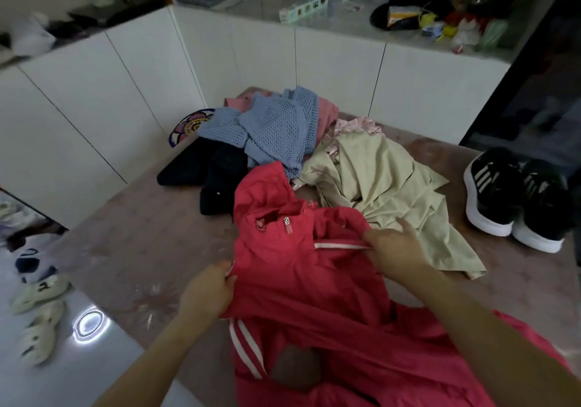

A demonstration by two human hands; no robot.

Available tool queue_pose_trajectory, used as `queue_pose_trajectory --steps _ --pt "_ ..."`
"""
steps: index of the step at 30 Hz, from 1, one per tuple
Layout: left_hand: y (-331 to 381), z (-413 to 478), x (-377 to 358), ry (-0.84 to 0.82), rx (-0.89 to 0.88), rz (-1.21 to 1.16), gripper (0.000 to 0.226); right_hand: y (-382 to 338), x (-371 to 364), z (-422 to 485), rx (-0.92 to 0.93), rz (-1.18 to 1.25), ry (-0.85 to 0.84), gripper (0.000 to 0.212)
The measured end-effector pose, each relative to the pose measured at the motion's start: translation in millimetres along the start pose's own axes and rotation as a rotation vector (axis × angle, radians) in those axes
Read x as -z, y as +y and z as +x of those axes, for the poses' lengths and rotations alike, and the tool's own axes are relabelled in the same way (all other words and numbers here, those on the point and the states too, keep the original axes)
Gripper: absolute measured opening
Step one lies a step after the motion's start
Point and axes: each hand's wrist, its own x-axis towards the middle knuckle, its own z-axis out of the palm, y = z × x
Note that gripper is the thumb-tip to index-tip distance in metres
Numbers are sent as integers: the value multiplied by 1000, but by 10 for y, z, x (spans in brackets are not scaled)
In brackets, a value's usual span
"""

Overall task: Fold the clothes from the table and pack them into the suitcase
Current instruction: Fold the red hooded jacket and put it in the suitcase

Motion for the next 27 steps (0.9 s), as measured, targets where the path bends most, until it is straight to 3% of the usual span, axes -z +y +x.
queue_pose_trajectory --steps 3,8,11,13,15,17,18,20,23,25,27 --pt "174 50 66 68 -17 -12 23 545 205 -327 -216 111 323 36" --pt "785 174 177 156 -191 -110 24 1274 701 -1012 -556 103 263 31" --pt "1136 223 141 124 -342 -103 19 1438 828 -1276 -725 144 236 33" --pt "1198 244 72 -18 -357 -30 16 1491 725 -1356 -784 108 23 29" --pt "1135 210 11 -239 -347 127 12 1466 589 -1355 -726 18 -344 37" --pt "1001 159 -35 -426 -314 256 7 1354 517 -1279 -660 -64 -565 45" --pt "922 137 -40 -489 -286 310 15 1294 486 -1192 -635 -104 -535 52" --pt "817 123 -34 -548 -237 334 24 1157 506 -1012 -603 -160 -279 63" --pt "757 210 75 -391 -103 34 32 941 437 -546 -509 68 48 48" --pt "773 346 132 -222 -25 -74 48 797 345 -167 -471 332 71 35" --pt "842 525 132 -158 66 -130 56 621 263 155 -428 515 -18 26"
